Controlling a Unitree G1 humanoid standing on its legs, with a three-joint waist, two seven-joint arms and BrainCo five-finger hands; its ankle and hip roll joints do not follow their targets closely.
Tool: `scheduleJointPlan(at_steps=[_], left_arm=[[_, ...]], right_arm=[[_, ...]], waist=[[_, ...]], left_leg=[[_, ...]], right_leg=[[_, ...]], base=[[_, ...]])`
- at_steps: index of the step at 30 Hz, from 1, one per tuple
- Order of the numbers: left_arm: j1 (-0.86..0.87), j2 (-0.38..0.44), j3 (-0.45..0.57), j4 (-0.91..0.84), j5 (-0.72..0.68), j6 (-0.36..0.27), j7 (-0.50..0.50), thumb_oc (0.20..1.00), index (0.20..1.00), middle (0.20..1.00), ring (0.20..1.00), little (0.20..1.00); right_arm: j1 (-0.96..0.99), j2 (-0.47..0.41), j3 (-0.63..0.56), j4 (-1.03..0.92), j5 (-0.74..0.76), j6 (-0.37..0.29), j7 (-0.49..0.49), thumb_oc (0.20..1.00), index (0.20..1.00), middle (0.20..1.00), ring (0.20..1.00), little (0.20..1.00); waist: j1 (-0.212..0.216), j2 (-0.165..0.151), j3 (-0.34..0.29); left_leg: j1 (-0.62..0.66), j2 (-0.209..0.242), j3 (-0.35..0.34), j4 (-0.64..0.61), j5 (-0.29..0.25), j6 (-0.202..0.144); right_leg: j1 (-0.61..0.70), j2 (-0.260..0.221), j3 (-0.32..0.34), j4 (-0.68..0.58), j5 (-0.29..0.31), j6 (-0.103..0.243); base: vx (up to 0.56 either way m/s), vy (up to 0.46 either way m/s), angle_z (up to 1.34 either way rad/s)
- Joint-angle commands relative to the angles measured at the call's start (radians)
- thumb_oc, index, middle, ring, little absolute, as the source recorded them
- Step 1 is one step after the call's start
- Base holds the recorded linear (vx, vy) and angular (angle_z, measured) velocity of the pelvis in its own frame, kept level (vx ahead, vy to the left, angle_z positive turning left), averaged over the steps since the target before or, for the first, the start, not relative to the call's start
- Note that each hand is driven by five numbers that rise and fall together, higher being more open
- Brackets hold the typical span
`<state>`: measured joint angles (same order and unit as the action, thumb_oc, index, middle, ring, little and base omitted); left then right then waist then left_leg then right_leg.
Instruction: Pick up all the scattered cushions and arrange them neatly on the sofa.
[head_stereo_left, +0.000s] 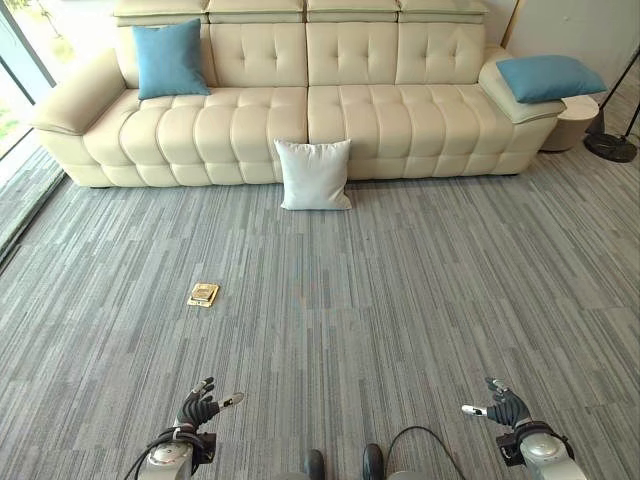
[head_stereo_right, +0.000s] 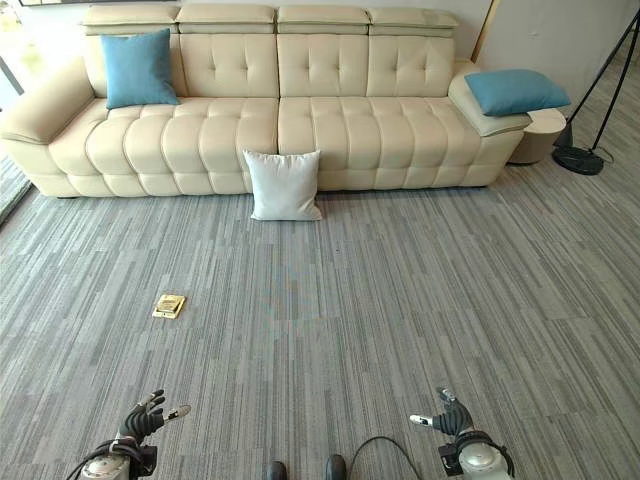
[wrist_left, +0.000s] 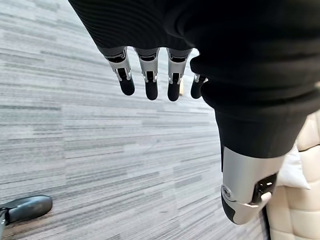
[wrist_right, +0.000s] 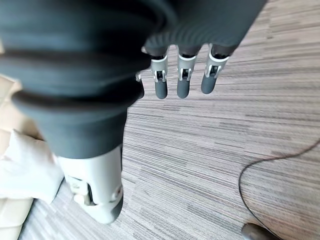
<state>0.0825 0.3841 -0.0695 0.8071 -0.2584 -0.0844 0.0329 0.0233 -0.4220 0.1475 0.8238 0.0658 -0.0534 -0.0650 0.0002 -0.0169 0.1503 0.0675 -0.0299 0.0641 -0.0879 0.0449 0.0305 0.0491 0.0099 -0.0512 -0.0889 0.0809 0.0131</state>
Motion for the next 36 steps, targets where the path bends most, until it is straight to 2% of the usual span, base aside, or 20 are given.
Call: scheduleJointPlan(at_steps=[1, 15, 22, 25, 28, 30, 31, 33, 35, 36], left_arm=[[-0.045, 0.009, -0.004, 0.050, 0.023, -0.019, 0.009, 1.000, 1.000, 1.000, 1.000, 1.000], [-0.032, 0.026, 0.035, -0.026, -0.011, -0.028, 0.034, 1.000, 1.000, 1.000, 1.000, 1.000], [-0.022, 0.030, 0.052, -0.094, -0.040, -0.031, 0.045, 1.000, 1.000, 1.000, 1.000, 1.000], [-0.022, 0.035, 0.056, -0.113, -0.049, -0.035, 0.045, 1.000, 1.000, 1.000, 1.000, 1.000], [-0.029, 0.041, 0.059, -0.120, -0.056, -0.035, 0.047, 1.000, 1.000, 1.000, 1.000, 1.000], [-0.039, 0.036, 0.050, -0.113, -0.057, -0.036, 0.050, 1.000, 1.000, 1.000, 1.000, 1.000], [-0.048, 0.030, 0.044, -0.109, -0.061, -0.039, 0.051, 1.000, 1.000, 1.000, 1.000, 1.000], [-0.052, 0.027, 0.035, -0.106, -0.062, -0.041, 0.049, 1.000, 1.000, 1.000, 1.000, 1.000], [-0.061, 0.022, 0.030, -0.091, -0.066, -0.041, 0.053, 1.000, 1.000, 1.000, 1.000, 1.000], [-0.061, 0.021, 0.030, -0.090, -0.066, -0.041, 0.053, 1.000, 1.000, 1.000, 1.000, 1.000]], right_arm=[[-0.053, -0.015, 0.005, 0.026, 0.044, -0.014, -0.028, 1.000, 1.000, 1.000, 1.000, 1.000], [-0.057, -0.009, -0.017, -0.016, 0.069, -0.012, -0.041, 1.000, 1.000, 1.000, 1.000, 1.000], [-0.072, -0.009, -0.015, -0.042, 0.064, -0.007, -0.048, 1.000, 1.000, 1.000, 1.000, 1.000], [-0.084, -0.007, -0.012, -0.055, 0.066, -0.007, -0.046, 1.000, 1.000, 1.000, 1.000, 1.000], [-0.093, -0.007, -0.004, -0.063, 0.064, -0.008, -0.043, 1.000, 1.000, 1.000, 1.000, 1.000], [-0.099, -0.004, 0.005, -0.065, 0.064, -0.010, -0.044, 1.000, 1.000, 1.000, 1.000, 1.000], [-0.105, -0.009, 0.009, -0.062, 0.066, -0.010, -0.044, 1.000, 1.000, 1.000, 1.000, 1.000], [-0.106, -0.018, 0.013, -0.065, 0.066, -0.011, -0.045, 1.000, 1.000, 1.000, 1.000, 1.000], [-0.105, -0.021, 0.016, -0.060, 0.068, -0.009, -0.047, 1.000, 1.000, 1.000, 1.000, 1.000], [-0.105, -0.022, 0.017, -0.060, 0.068, -0.009, -0.047, 1.000, 1.000, 1.000, 1.000, 1.000]], waist=[[-0.009, -0.015, -0.019], [0.003, -0.019, -0.005], [0.018, -0.030, 0.011], [0.024, -0.030, 0.025], [0.018, -0.022, 0.046], [0.007, -0.009, 0.063], [-0.004, 0.001, 0.079], [-0.016, 0.002, 0.088], [-0.030, -0.003, 0.098], [-0.033, 0.001, 0.100]], left_leg=[[0.024, 0.003, -0.010, 0.015, -0.112, -0.029], [-0.018, -0.009, -0.013, 0.050, -0.133, -0.019], [-0.086, -0.026, -0.020, 0.121, -0.164, 0.002], [-0.104, -0.041, -0.033, 0.144, -0.181, 0.024], [-0.088, -0.047, -0.047, 0.138, -0.192, 0.041], [-0.067, -0.046, -0.063, 0.131, -0.195, 0.047], [-0.021, -0.045, -0.080, 0.114, -0.208, 0.047], [0.015, -0.052, -0.092, 0.098, -0.221, 0.046], [0.070, -0.063, -0.120, 0.078, -0.238, 0.042], [0.076, -0.058, -0.123, 0.076, -0.240, 0.041]], right_leg=[[0.033, -0.048, 0.001, 0.037, -0.111, 0.091], [0.011, -0.066, -0.003, 0.051, -0.115, 0.103], [-0.039, -0.087, 0.011, 0.096, -0.114, 0.117], [-0.088, -0.096, 0.027, 0.195, -0.119, 0.131], [-0.163, -0.101, 0.034, 0.344, -0.088, 0.143], [-0.237, -0.080, 0.043, 0.444, -0.068, 0.135], [-0.297, -0.057, 0.024, 0.452, -0.084, 0.121], [-0.338, -0.053, -0.011, 0.385, -0.076, 0.115], [-0.384, -0.045, -0.058, 0.291, -0.044, 0.123], [-0.377, -0.042, -0.062, 0.288, -0.045, 0.123]], base=[[0.00, 0.000, 0.00], [0.03, 0.034, 0.00], [0.01, 0.076, -0.02], [0.05, 0.124, -0.05], [0.05, 0.120, -0.11], [0.16, 0.122, -0.05], [0.28, 0.074, 0.02], [0.28, -0.003, 0.13], [0.27, -0.047, 0.29], [0.26, -0.069, 0.19]])
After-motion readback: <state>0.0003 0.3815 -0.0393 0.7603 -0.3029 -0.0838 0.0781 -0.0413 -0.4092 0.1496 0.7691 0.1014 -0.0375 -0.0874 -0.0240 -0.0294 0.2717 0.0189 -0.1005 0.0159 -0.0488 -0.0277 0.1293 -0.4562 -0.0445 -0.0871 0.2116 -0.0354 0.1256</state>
